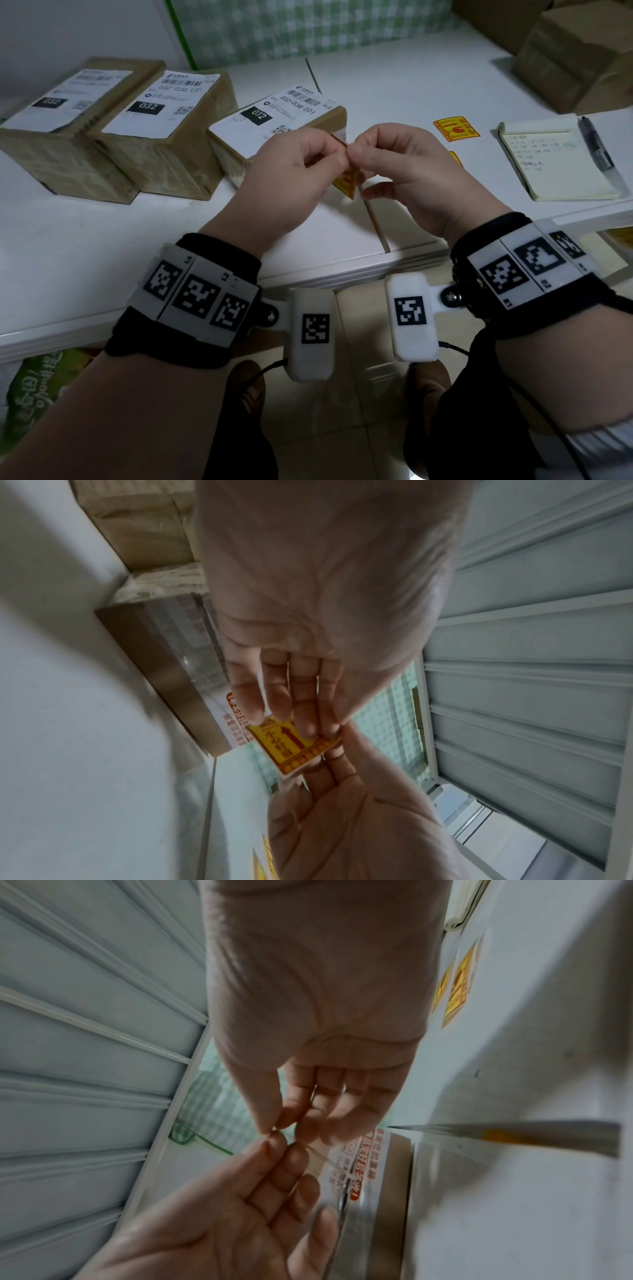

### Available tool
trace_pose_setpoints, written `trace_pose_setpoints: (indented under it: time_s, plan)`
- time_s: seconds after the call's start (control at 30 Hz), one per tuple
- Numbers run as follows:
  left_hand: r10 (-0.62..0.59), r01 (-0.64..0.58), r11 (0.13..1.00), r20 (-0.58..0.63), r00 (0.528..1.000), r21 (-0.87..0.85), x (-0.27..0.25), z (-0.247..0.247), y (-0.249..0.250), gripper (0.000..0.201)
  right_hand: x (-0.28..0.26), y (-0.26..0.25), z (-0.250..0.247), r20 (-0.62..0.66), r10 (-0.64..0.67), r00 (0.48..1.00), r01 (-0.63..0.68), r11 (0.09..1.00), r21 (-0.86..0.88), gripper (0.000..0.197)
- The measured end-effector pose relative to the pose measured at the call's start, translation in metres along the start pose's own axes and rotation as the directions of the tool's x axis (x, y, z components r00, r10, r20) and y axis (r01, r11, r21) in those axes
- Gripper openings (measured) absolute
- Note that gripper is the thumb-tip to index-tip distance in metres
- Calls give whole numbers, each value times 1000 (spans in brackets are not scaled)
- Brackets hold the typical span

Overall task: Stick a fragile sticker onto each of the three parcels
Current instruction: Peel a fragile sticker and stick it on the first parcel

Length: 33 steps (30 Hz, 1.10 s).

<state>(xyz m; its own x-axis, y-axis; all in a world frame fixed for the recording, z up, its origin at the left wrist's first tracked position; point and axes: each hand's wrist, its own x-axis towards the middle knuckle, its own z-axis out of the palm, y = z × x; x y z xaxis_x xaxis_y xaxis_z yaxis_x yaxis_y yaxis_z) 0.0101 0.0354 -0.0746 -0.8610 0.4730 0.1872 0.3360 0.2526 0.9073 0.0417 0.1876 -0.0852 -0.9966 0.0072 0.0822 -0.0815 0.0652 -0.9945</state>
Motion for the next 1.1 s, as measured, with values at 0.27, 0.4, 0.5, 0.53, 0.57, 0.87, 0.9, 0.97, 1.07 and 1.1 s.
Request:
trace_pose_setpoints:
  time_s: [0.27, 0.4, 0.5, 0.53, 0.57, 0.87, 0.9, 0.97, 1.07, 1.1]
  plan:
    - [-153, 152, 959, 17, 988, -240, 2, 1, 2, 16, 1, -2, -1, -8, 29, 1000, -27, 985, 173, 20]
    - [-185, 184, 936, 25, 982, -300, 4, 1, 3, 21, 1, -3, 1, -31, 29, 999, -23, 984, 175, 19]
    - [-155, 159, 960, 31, 987, -230, 2, 2, 2, 20, 0, -2, 2, -42, 8, 999, -3, 994, 111, 18]
    - [-143, 146, 969, 30, 989, -198, 1, 2, 2, 26, 0, -2, 1, -34, 2, 999, 1, 996, 93, 16]
    - [-127, 130, 975, 25, 992, -180, 1, 3, 2, 30, -1, -2, 1, -20, 0, 1000, 2, 997, 83, 14]
    - [-110, 112, 972, 18, 994, -208, 2, 3, 0, 16, 0, -4, 0, 13, 51, 999, -53, 984, 169, 18]
    - [-112, 112, 971, 13, 994, -209, 3, 4, -1, 18, 0, -4, 0, 4, 61, 998, -61, 982, 180, 18]
    - [-121, 119, 968, 3, 993, -220, 4, 4, -2, 21, 1, -3, 1, -17, 80, 997, -75, 976, 206, 18]
    - [-146, 139, 959, -13, 989, -248, 5, 2, -2, 20, 3, -3, 1, -60, 110, 992, -93, 968, 234, 20]
    - [-153, 144, 956, -17, 988, -255, 5, 2, -2, 19, 3, -3, 1, -71, 118, 991, -98, 966, 237, 20]
